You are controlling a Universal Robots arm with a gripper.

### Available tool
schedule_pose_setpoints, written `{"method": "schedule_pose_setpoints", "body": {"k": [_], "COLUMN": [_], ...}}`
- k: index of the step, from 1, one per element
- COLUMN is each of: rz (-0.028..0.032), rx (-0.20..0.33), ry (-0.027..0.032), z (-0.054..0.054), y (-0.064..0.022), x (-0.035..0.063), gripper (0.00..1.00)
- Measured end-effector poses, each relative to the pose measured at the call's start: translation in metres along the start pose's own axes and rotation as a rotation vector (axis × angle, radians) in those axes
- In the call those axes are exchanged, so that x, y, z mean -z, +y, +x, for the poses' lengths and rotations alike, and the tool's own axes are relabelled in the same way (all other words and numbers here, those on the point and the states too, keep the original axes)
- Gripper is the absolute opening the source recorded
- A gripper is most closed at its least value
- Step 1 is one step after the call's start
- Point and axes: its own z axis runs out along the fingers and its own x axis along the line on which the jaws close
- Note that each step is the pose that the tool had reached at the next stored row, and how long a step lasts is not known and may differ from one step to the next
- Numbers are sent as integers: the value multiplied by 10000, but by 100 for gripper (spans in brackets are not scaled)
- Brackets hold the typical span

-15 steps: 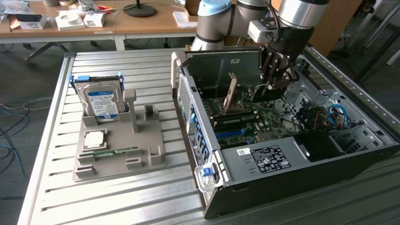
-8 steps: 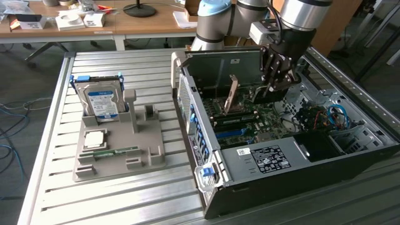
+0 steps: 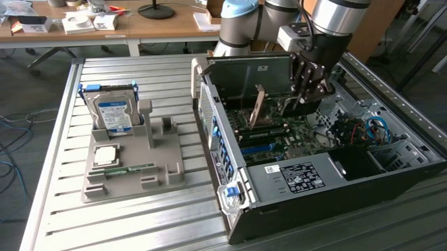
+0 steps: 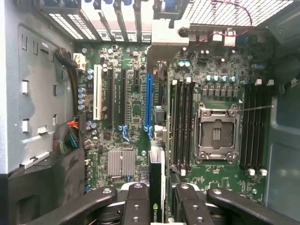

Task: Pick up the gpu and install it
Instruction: 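Insert the gpu into the slot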

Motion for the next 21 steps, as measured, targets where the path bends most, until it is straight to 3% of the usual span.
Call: {"method": "schedule_pose_setpoints", "body": {"k": [21], "rz": [22], "rx": [-1], "ry": [2], "z": [5], "y": [3], "x": [-192], "gripper": [26]}}
